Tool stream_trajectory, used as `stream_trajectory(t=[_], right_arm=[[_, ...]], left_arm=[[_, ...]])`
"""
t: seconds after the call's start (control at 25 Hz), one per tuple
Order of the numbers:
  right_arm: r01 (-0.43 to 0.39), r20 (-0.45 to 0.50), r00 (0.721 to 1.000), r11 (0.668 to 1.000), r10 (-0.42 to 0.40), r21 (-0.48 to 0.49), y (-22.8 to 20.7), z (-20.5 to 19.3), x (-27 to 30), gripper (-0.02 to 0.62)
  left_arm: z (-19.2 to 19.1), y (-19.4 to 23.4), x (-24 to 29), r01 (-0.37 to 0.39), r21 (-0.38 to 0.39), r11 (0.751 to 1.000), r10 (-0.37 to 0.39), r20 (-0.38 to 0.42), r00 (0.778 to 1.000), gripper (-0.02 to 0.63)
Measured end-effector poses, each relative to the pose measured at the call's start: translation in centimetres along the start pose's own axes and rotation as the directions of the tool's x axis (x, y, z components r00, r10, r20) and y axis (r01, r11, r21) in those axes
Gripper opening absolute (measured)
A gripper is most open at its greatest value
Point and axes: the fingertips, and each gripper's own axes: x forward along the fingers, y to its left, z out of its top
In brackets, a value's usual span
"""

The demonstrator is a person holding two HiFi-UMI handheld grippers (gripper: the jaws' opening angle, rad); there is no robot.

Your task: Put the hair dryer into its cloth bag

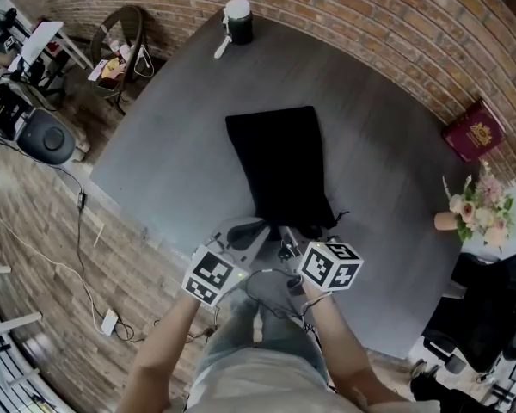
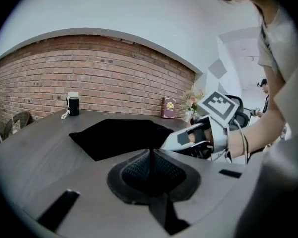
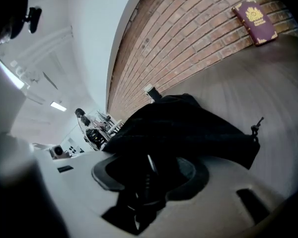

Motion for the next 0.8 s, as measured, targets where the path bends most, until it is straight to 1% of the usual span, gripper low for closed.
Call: stream_trajectory(t=[0.12, 0.32, 0.44, 0.6, 0.8], right_arm=[[0.014, 0.021, 1.000, 0.999, -0.013, -0.044, 0.1, 0.8, 0.8, 0.184], [0.022, 0.031, 0.999, 0.997, -0.020, -0.080, -0.2, 1.7, 2.5, 0.184], [0.022, 0.034, 0.999, 0.996, -0.019, -0.083, -0.4, 2.0, 3.4, 0.184], [0.024, 0.044, 0.999, 0.997, -0.020, -0.077, -0.6, 2.6, 4.6, 0.186], [0.032, 0.047, 0.998, 0.997, -0.029, -0.071, -0.9, 2.9, 6.0, 0.186]], left_arm=[[0.2, 0.1, -0.2, 0.003, 0.003, 1.000, -0.003, 0.002, 1.000, 0.020], [0.3, 0.3, -0.2, 0.017, 0.014, 1.000, -0.016, -0.006, 1.000, 0.020], [0.3, 0.2, -0.1, 0.031, 0.020, 0.999, -0.031, -0.013, 0.999, 0.020], [0.2, 0.1, 0.0, 0.047, 0.009, 0.999, -0.047, -0.015, 0.999, 0.020], [0.2, 0.3, 0.3, 0.049, -0.005, 0.999, -0.049, -0.012, 0.999, 0.020]])
